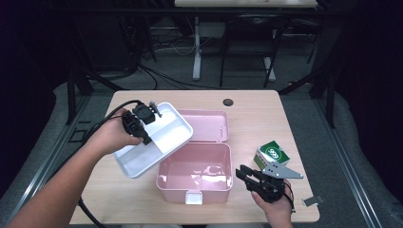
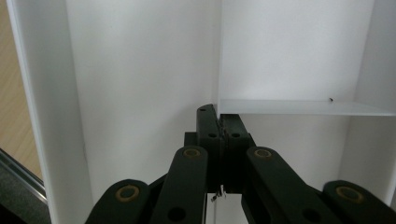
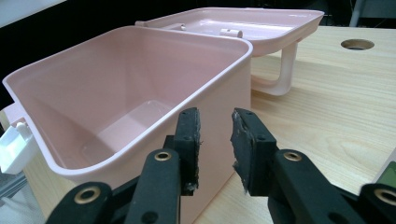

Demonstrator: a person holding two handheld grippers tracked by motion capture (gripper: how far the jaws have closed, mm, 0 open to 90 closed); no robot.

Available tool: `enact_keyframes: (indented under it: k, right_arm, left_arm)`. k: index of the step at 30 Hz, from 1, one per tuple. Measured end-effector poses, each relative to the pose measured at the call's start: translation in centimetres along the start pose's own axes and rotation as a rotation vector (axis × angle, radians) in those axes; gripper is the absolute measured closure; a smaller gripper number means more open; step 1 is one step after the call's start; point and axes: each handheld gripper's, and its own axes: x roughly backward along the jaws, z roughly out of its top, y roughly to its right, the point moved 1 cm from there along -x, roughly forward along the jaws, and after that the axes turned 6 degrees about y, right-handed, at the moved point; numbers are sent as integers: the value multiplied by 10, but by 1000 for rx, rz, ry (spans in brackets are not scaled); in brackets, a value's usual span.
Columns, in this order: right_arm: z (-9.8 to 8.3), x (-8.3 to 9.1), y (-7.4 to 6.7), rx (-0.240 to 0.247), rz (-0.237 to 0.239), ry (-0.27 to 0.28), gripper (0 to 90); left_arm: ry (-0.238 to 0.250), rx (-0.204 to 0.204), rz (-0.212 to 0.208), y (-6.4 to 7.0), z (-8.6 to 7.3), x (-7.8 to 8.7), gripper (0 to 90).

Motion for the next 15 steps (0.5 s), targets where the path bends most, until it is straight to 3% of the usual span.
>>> enact_keyframes:
  k: [15]
  right_arm:
    - [0, 0, 0, 2, 1, -1, 716]
  left_arm:
    - [-33, 91, 6, -21, -18, -1, 894]
